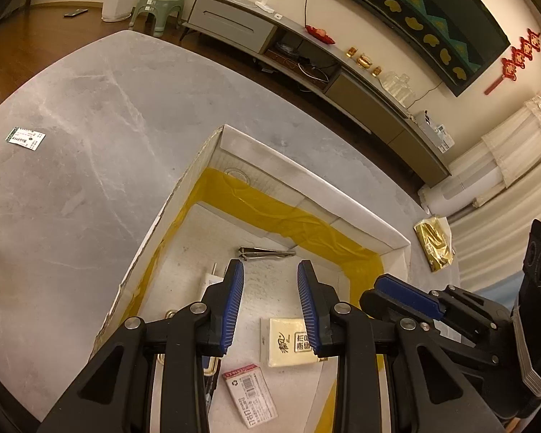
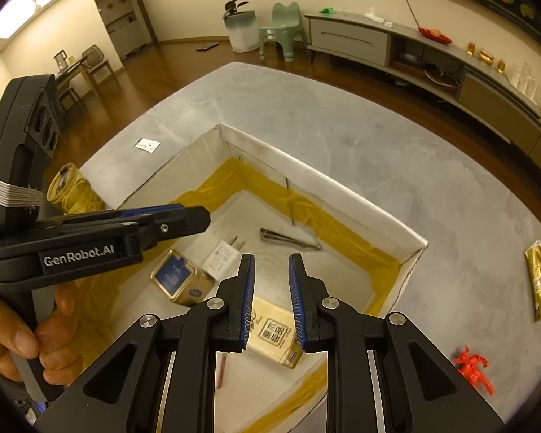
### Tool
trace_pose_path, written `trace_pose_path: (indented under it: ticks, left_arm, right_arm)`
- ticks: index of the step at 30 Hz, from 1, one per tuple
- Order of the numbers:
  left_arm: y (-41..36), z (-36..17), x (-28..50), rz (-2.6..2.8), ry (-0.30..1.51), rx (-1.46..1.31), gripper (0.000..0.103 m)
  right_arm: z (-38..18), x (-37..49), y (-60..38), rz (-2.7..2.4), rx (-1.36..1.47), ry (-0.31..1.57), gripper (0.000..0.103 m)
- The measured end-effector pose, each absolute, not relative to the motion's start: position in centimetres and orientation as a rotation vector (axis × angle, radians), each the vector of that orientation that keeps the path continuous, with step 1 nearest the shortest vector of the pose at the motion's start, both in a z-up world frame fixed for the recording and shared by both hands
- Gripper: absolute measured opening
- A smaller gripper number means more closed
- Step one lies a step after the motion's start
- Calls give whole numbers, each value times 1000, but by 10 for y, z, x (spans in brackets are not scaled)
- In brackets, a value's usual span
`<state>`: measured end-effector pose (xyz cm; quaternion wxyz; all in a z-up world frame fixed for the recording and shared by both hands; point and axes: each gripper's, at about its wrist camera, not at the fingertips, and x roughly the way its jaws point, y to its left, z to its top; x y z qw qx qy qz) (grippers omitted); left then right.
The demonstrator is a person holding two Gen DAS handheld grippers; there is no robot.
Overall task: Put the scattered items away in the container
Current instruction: 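Lower the charger plug and clipper into the box and open both tools, then withdraw both open tools from the box toward the remaining table items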
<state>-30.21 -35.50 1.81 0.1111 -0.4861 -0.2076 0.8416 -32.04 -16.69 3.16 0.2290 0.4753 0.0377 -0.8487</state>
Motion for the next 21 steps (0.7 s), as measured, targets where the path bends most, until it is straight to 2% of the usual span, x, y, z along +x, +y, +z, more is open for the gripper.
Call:
trace_pose_path:
  ticks: [12, 21]
  left_arm:
    - [-350, 27, -265, 2475, -581, -1427, 32]
    - [-329, 46, -221, 2524, -421, -1367, 32]
  right_arm:
    - [39, -288, -154, -2308, 1325, -6, 22]
    - [55, -250, -151, -2310, 1304, -22, 22]
